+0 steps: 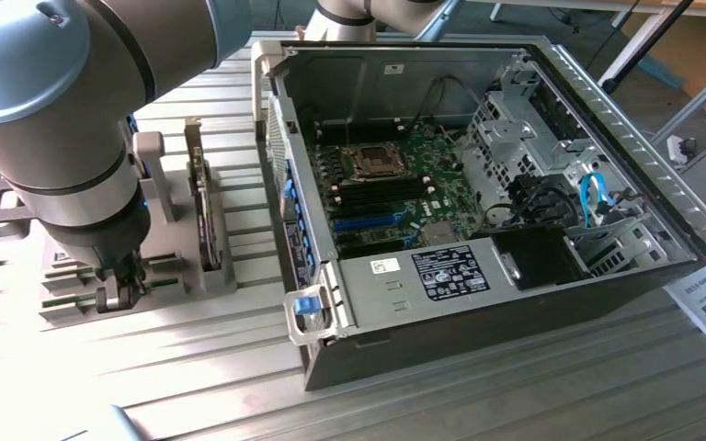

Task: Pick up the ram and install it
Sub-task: 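Pick up the ram and move it above insertion slot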

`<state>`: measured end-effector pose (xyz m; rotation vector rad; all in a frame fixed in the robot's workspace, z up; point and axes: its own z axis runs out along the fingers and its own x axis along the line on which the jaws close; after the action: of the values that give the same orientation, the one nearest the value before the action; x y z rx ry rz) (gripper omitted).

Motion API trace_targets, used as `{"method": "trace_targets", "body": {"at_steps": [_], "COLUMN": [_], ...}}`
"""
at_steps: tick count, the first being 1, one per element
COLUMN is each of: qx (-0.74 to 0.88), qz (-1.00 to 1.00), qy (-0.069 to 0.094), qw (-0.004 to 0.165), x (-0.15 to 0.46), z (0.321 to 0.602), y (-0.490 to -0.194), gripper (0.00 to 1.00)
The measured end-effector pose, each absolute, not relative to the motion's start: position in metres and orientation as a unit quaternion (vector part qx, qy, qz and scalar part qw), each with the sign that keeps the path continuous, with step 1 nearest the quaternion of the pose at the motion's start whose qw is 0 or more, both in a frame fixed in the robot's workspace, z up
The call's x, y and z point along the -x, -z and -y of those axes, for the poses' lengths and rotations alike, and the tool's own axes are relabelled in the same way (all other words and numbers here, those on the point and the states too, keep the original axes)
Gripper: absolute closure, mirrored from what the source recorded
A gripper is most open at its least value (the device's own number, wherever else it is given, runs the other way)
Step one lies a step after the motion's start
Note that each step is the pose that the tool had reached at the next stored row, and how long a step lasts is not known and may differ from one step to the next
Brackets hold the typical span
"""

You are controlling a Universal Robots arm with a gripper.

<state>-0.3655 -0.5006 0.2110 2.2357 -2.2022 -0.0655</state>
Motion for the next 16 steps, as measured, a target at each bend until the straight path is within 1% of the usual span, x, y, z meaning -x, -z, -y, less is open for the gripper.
{"method": "trace_targets", "body": {"at_steps": [7, 8, 9, 10, 16], "qx": [-0.712, -0.712, -0.712, -0.712, -0.712], "qz": [0.702, 0.702, 0.702, 0.702, 0.702], "qy": [0.021, 0.021, 0.021, 0.021, 0.021], "qw": [0.001, 0.001, 0.002, 0.001, 0.001], "x": [0.3655, 0.3654, 0.3655, 0.3655, 0.3655], "z": [0.5006, 0.5006, 0.5007, 0.5006, 0.5006], "y": [-0.211, -0.211, -0.2111, -0.2111, -0.2111], "gripper": [0.76, 0.78, 0.84, 0.88, 0.88]}}
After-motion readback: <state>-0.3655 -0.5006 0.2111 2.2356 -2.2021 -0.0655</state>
